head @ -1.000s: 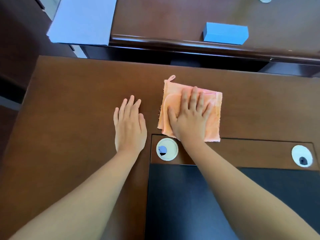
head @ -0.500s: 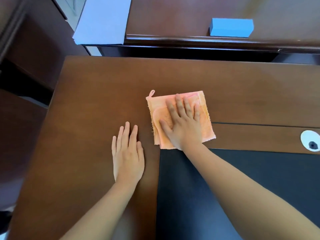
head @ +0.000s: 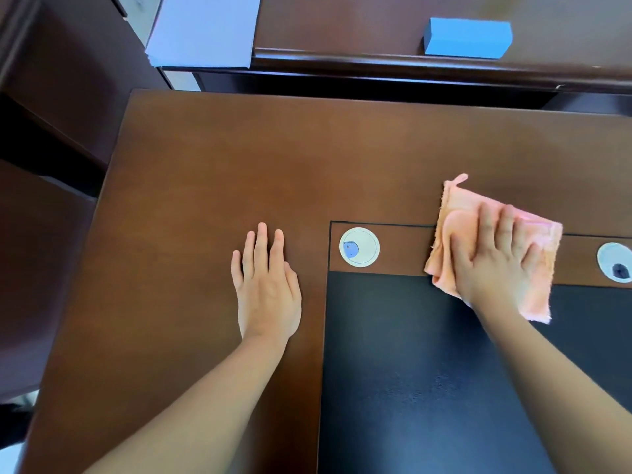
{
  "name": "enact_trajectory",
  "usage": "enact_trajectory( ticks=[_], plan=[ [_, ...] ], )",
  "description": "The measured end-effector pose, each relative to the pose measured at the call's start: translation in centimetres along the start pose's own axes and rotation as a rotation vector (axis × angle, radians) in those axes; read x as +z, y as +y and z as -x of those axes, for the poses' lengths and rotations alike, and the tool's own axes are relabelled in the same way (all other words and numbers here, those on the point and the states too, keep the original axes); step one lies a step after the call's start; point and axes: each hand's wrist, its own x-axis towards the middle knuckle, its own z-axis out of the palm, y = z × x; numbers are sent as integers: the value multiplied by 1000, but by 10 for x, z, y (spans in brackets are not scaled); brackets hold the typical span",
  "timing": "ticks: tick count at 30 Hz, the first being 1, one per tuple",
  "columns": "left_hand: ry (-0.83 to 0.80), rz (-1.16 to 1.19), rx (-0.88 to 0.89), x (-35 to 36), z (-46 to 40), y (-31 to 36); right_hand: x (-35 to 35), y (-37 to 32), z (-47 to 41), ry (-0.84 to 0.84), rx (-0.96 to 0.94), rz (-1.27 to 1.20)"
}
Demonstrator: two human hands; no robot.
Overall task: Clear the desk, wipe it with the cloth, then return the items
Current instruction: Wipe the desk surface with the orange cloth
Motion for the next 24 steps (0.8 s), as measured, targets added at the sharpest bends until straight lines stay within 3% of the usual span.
enact_trajectory(
  ticks=[5, 20, 24],
  plan=[
    [-11, -13, 3, 0, 0, 1, 13, -41, 28, 45, 111, -5],
    [17, 34, 39, 1, 2, 0, 52, -164, 119, 26, -296, 12],
    [51, 228, -7, -6, 5, -1, 55, -155, 136, -30, -412, 6]
  ],
)
